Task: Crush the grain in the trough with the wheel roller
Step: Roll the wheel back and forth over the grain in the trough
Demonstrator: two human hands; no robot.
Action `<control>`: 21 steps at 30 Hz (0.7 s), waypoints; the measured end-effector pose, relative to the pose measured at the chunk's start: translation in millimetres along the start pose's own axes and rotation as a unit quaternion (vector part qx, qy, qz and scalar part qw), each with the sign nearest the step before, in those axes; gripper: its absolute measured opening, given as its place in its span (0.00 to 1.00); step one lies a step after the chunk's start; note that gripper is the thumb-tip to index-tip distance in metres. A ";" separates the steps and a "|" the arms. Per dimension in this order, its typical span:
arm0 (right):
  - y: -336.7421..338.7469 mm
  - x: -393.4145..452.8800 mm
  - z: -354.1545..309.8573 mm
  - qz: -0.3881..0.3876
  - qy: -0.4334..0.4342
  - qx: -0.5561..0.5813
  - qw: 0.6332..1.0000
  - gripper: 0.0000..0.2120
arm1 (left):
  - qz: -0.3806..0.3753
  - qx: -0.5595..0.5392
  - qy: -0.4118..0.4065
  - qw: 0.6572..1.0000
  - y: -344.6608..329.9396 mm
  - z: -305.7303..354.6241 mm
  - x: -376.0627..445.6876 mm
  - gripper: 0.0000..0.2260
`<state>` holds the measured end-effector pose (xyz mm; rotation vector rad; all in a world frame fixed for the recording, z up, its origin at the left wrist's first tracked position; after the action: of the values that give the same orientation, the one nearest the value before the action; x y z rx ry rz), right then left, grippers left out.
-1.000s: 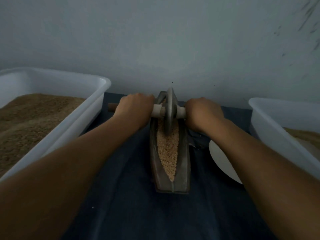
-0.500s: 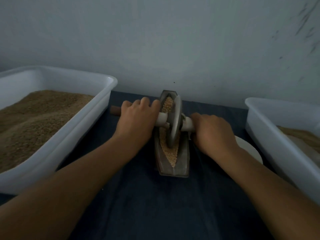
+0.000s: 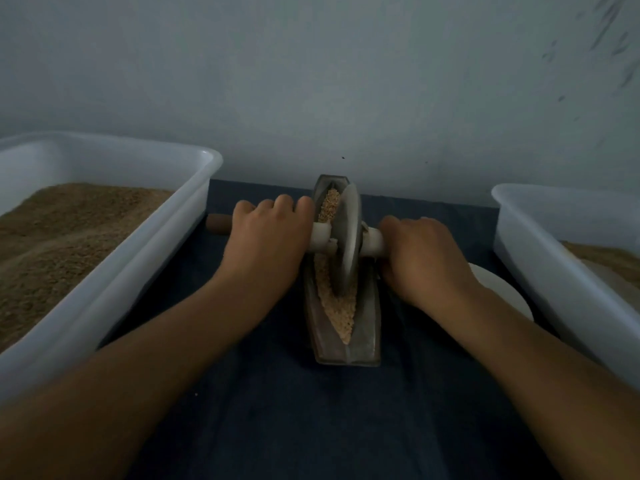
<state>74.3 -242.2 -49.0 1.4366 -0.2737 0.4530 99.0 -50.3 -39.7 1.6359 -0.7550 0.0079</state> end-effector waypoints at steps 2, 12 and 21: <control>-6.1 7.8 3.2 0.009 0.001 -0.009 1.000 0.09 | -0.032 -0.009 -0.003 0.999 -4.1 -3.8 15.2 0.18; -30.4 66.0 19.6 -0.025 -0.005 -0.064 0.998 0.08 | -0.155 -0.066 0.030 0.985 -17.4 -17.1 66.4 0.13; -31.4 82.8 24.0 -0.088 0.018 -0.051 0.995 0.11 | -0.186 -0.089 0.040 0.978 -14.2 -13.0 68.6 0.13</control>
<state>164.1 -257.0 -36.9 1.3377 -0.1388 0.3159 164.7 -70.4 -21.0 1.5721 -0.3670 -0.2534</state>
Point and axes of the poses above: each hand's wrist, its own x-axis towards the middle knuckle, its own y-axis out of the back of the hand, z = x × y, the point moved 3 cm from there along x, towards the middle knuckle, and after that the axes turned 4 degrees about -y, right-handed, at the moved point
